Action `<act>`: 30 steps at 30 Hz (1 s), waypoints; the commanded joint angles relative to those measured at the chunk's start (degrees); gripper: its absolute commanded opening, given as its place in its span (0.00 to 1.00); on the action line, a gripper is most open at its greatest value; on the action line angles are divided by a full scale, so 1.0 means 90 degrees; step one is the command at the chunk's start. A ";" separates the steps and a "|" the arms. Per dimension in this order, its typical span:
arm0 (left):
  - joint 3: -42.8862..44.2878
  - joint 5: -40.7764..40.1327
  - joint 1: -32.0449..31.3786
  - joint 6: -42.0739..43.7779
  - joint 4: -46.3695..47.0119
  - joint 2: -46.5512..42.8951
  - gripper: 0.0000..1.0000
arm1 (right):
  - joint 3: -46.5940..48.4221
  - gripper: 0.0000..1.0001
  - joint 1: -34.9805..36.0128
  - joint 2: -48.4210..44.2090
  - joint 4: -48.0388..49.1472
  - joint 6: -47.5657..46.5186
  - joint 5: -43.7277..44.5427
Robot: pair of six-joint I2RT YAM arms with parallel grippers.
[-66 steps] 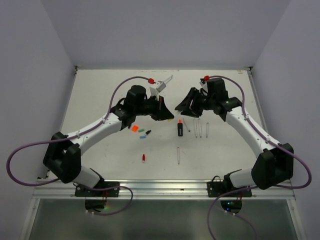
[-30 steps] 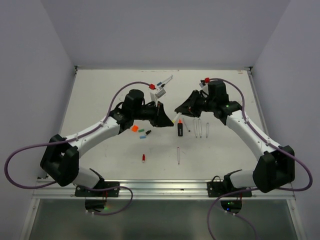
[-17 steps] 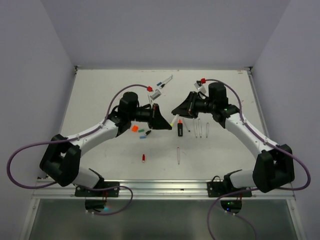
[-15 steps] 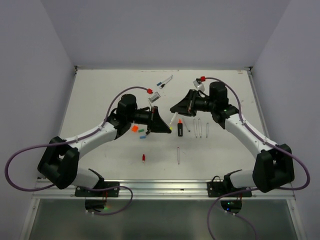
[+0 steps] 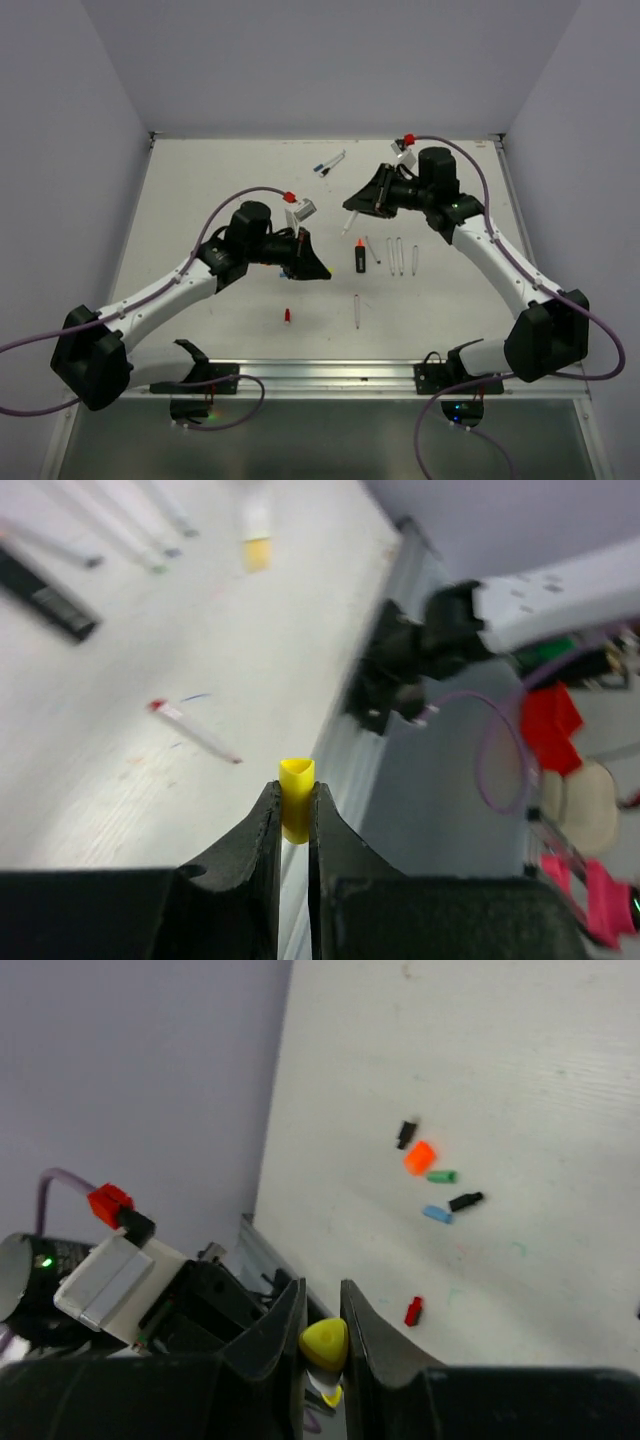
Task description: Open the pen caps
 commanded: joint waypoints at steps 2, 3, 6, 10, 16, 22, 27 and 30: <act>-0.0470 -0.3644 0.0070 -0.0217 -0.1849 -0.0842 0.00 | 0.0438 0.00 0.0011 -0.0121 -0.3492 -0.1842 0.1503; -0.0616 -0.4015 0.0070 -0.0383 -0.1958 -0.0950 0.00 | 0.0399 0.00 0.0011 -0.0111 -0.3698 -0.1951 0.1513; -0.1037 -0.5159 0.0070 -0.0891 -0.2533 -0.1146 0.00 | 0.0038 0.00 0.0011 -0.0189 -0.4237 -0.2166 0.1738; -0.1340 -0.5484 0.0070 -0.1028 -0.2769 -0.1263 0.00 | -0.0508 0.00 0.0079 -0.0316 -0.4491 -0.2274 0.1865; -0.1965 -0.5573 0.0070 -0.1302 -0.2653 -0.1644 0.00 | -0.1368 0.00 0.0283 -0.0131 -0.4199 -0.2235 0.1787; -0.2365 -0.5057 0.0070 -0.1760 -0.2166 -0.1352 0.00 | -0.1438 0.00 0.0567 0.0395 -0.3808 -0.2118 0.1816; -0.2551 -0.4703 0.0060 -0.1859 -0.1715 -0.1157 0.00 | -0.1535 0.02 0.0811 0.0904 -0.3310 -0.1924 0.1719; -0.2639 -0.4489 0.0060 -0.1830 -0.1530 -0.0971 0.01 | -0.1623 0.03 0.0919 0.1178 -0.3017 -0.1825 0.1767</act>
